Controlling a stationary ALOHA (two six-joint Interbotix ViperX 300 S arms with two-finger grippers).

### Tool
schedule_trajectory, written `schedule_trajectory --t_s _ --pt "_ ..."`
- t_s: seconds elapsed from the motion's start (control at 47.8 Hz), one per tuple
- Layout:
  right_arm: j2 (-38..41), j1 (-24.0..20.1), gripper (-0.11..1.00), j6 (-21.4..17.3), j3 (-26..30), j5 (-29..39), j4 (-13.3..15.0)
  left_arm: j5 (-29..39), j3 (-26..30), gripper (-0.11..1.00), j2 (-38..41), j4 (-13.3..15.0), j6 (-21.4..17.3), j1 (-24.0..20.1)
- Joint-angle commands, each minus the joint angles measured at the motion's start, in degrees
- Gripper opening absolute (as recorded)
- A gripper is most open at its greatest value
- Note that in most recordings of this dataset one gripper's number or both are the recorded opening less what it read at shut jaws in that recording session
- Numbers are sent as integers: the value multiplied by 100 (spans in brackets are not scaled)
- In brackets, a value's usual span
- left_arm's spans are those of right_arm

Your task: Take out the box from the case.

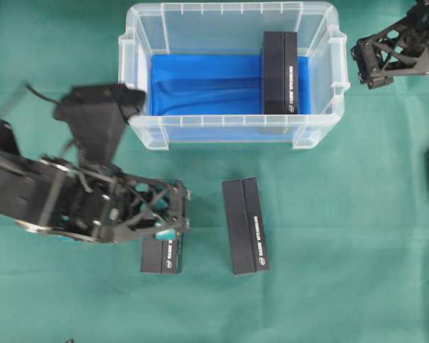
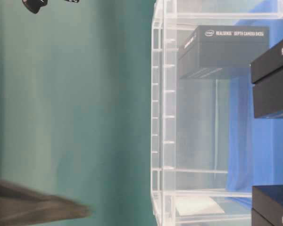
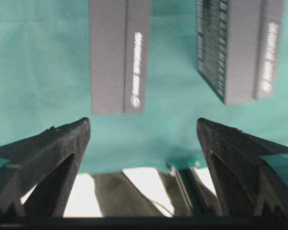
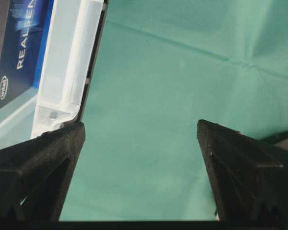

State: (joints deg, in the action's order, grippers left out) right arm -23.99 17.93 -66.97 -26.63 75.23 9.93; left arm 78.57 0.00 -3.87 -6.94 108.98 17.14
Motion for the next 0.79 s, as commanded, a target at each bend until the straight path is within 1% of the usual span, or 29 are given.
schedule_trajectory --t_s 0.0,0.314,0.502,0.773 --pt "-79 -9 92 0 53 -9 18 141 255 99 -176 -9 -9 9" --pt "-70 -9 92 -9 53 0 18 185 105 99 -281 -9 -9 9" --pt "-70 -9 92 -9 53 0 18 193 -35 99 -422 0 -114 0" --pt "-70 -9 92 -9 53 18 26 246 -519 99 -896 -9 -176 53"
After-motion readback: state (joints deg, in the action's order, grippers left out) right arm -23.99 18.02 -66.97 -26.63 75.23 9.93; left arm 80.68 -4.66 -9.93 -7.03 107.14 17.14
